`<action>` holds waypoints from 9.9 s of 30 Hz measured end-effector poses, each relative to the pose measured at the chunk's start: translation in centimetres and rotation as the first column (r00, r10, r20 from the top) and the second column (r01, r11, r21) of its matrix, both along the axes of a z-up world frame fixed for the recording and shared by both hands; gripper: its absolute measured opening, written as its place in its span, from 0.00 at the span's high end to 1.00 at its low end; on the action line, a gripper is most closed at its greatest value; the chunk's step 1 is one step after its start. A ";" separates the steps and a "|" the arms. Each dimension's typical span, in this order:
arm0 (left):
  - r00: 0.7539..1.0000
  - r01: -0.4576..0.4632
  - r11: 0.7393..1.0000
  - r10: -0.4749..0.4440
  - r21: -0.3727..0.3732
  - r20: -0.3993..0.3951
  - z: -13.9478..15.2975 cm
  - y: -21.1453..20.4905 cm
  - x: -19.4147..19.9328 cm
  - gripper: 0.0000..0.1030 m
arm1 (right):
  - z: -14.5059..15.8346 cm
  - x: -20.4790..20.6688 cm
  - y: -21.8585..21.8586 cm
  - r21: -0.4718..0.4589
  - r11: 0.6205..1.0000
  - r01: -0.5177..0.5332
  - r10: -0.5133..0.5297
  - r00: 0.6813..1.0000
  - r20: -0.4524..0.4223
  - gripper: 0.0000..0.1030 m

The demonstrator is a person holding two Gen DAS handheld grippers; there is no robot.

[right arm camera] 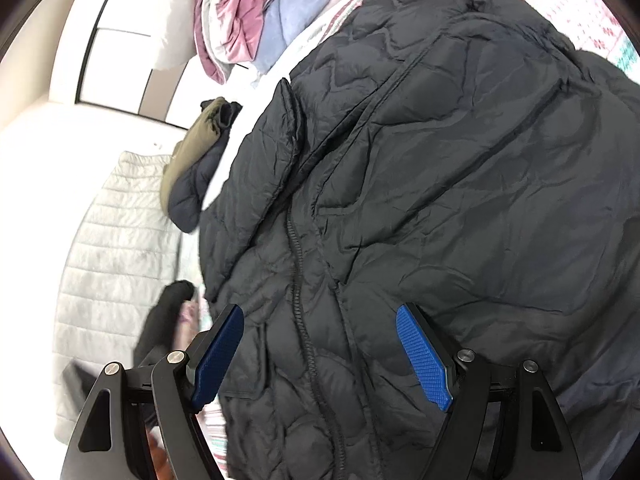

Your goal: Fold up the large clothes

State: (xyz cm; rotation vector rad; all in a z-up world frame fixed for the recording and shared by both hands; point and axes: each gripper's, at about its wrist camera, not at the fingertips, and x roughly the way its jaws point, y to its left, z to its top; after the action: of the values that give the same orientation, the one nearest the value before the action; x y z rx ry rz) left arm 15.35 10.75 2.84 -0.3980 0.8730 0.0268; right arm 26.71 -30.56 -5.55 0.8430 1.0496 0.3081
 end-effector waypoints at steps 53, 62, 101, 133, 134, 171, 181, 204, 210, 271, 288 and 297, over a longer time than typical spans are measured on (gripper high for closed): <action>0.978 -0.108 0.984 0.081 -0.138 -0.193 -8.6 10.1 -13.3 0.27 | -0.1 -19.0 -17.7 -0.243 0.961 0.131 -0.162 0.980 -0.112 0.22; 0.978 -0.097 0.980 0.061 -0.175 -0.200 -10.4 9.2 -13.5 0.29 | -0.7 -18.8 -18.8 -0.244 0.946 0.214 -0.244 0.964 -0.101 0.32; 0.996 -0.072 0.993 0.067 -0.090 -0.055 -8.7 5.2 -12.3 0.87 | 2.9 -18.1 -13.2 -0.221 0.920 0.324 -0.307 0.945 0.108 0.92; 0.918 -0.197 0.891 0.314 -0.409 0.242 4.2 8.4 -30.6 0.90 | 15.8 -28.7 -11.6 0.109 0.966 0.232 -0.257 0.875 0.411 0.94; 0.918 -0.190 0.883 0.315 -0.428 0.242 4.2 8.4 -31.1 0.90 | 16.2 -29.0 -11.7 0.119 0.967 0.226 -0.255 0.870 0.423 0.94; 0.952 -0.282 0.830 0.182 -0.481 -0.245 -8.9 15.8 8.9 0.59 | -0.2 7.3 -11.4 0.008 0.909 0.417 -0.417 0.909 0.001 0.85; 0.920 -0.358 0.750 0.385 -0.556 -0.072 -5.0 18.9 2.7 0.30 | 3.5 3.8 -14.5 0.275 0.866 0.418 -0.474 0.861 0.185 0.10; 0.924 -0.368 0.927 0.355 -0.078 -0.144 -7.3 13.8 7.2 0.91 | 1.8 9.8 -7.2 -0.506 0.824 0.253 -0.124 0.954 0.274 0.94; 0.920 -0.361 0.930 0.344 -0.065 -0.187 -8.8 13.4 8.1 0.86 | -0.1 10.2 -6.6 -0.586 0.774 0.241 -0.149 0.968 0.201 0.94; 0.939 0.296 0.849 -0.175 0.437 -0.295 -7.0 -14.6 8.2 0.28 | -0.5 -1.9 2.3 -0.578 0.809 -0.101 0.157 0.987 0.047 0.11; 0.910 0.216 0.914 -0.060 0.345 -0.410 -8.6 -12.8 14.2 0.23 | -0.7 -1.6 2.8 -0.572 0.814 -0.101 0.157 0.986 0.048 0.10; 0.929 0.081 0.972 0.006 0.220 -0.370 -6.2 -10.6 16.1 0.23 | -0.7 -1.5 2.9 -0.578 0.810 -0.101 0.153 0.987 0.041 0.10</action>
State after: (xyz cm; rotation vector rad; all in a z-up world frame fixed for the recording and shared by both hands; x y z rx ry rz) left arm 31.48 0.14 -3.40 -0.1553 1.2354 0.1718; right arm 25.23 -27.66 -6.24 0.2072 1.0403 0.1203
